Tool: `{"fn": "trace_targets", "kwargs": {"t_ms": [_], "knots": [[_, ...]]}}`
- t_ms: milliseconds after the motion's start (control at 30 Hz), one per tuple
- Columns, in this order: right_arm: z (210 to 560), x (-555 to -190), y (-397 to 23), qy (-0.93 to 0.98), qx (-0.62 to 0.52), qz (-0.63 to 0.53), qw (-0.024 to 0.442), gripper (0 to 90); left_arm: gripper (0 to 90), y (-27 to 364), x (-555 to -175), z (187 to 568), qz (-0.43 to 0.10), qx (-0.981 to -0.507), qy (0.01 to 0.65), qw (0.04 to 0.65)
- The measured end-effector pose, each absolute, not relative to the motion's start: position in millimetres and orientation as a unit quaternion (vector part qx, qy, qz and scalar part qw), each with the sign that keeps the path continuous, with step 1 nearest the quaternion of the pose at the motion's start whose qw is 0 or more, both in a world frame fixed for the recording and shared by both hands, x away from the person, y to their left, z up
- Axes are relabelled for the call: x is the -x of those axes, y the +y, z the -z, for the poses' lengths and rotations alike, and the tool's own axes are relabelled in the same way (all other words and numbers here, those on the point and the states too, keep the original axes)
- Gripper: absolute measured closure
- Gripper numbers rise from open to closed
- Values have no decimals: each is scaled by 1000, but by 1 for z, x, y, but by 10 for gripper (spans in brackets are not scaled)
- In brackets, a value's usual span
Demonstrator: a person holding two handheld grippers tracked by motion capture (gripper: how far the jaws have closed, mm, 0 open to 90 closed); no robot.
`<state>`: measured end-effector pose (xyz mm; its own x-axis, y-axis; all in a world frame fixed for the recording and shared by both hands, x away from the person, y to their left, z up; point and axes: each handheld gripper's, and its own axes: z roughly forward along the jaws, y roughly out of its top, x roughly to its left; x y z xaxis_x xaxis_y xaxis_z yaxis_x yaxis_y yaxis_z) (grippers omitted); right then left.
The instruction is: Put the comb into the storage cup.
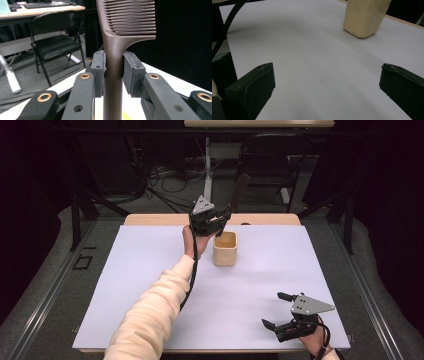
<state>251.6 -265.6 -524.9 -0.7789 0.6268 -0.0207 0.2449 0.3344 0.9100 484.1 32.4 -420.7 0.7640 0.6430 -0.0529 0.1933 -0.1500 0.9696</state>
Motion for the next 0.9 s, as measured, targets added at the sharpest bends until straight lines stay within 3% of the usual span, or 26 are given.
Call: {"fn": "trace_targets", "kwargs": {"t_ms": [900], "knots": [[525, -251, -266, 796, -272, -508, 187, 0, 721, 28, -496, 445, -158, -728, 297, 598]]}}
